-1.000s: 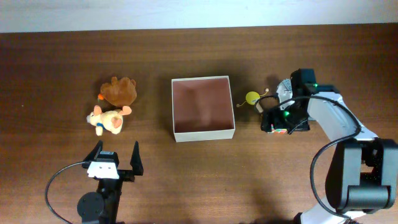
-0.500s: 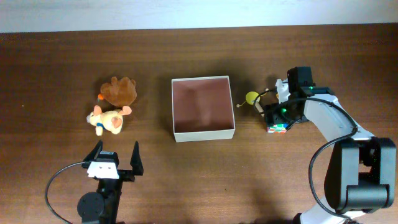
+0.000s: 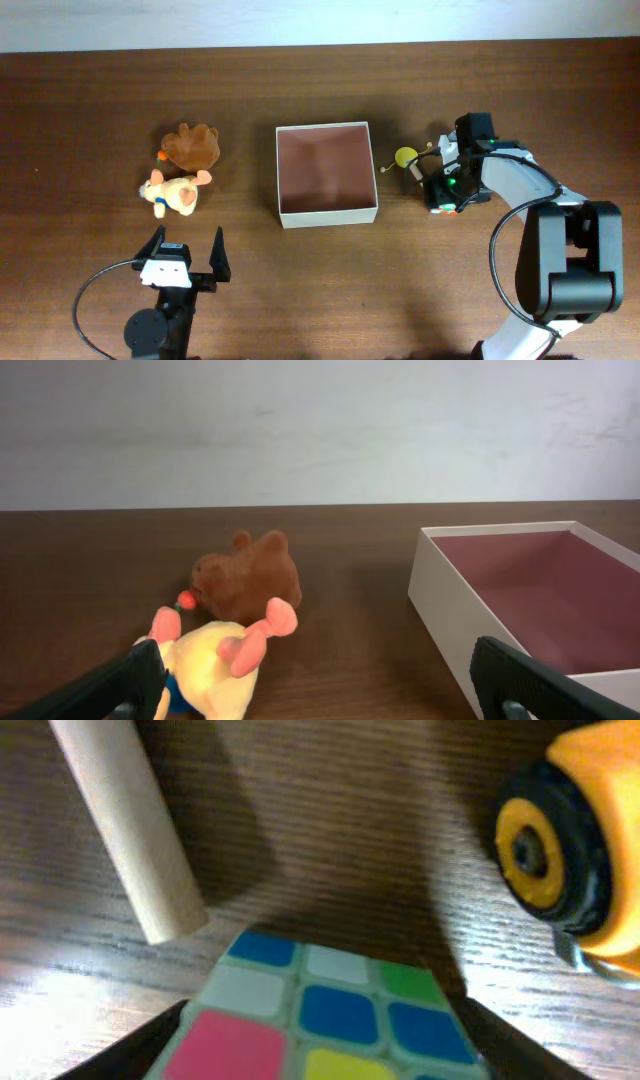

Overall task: Pack container
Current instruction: 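Close the right gripper on the Rubik's cube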

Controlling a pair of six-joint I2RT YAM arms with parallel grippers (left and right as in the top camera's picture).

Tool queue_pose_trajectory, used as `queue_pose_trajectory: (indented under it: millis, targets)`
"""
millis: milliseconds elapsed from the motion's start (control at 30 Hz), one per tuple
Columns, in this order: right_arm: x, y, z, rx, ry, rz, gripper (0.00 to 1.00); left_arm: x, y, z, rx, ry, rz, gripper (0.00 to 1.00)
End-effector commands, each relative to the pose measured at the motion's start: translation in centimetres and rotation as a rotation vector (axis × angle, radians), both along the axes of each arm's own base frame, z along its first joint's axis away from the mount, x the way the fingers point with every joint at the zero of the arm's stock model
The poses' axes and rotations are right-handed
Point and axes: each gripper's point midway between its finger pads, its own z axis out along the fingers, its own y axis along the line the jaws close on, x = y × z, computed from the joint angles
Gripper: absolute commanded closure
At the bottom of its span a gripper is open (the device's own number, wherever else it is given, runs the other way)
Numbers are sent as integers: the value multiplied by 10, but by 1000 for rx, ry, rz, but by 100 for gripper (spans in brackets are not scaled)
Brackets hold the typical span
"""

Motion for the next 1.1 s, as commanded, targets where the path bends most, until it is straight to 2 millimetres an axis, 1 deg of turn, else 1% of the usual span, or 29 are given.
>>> queue_pose_trajectory:
  millis: [0,133,200,300,533,767,933,1067]
  targets:
    - [-7,4,-11,11,36,9,30,0,0,-1,8,-4,-5,1]
    - [-5,4,-11,10,31,9,33,0,0,-1,8,-4,-5,1]
    - [-5,4,-11,10,29,9,38,0,0,-1,8,-4,-5,1]
    - [-6,4,-11,12,35,3,42,0,0,-1,8,-4,-5,1]
    - [-11,4,-10,22,64,-90,41,0,0,-1,8,-4,-5,1]
    - [-13,4,-6,21,80,-92,42,0,0,-1,8,-4,-5,1]
    - [-11,5,3,27,94,-118,50,0,0,-1,8,-4,-5,1]
    - [-4,6,11,36,84,-117,50,0,0,-1,8,-4,-5,1]
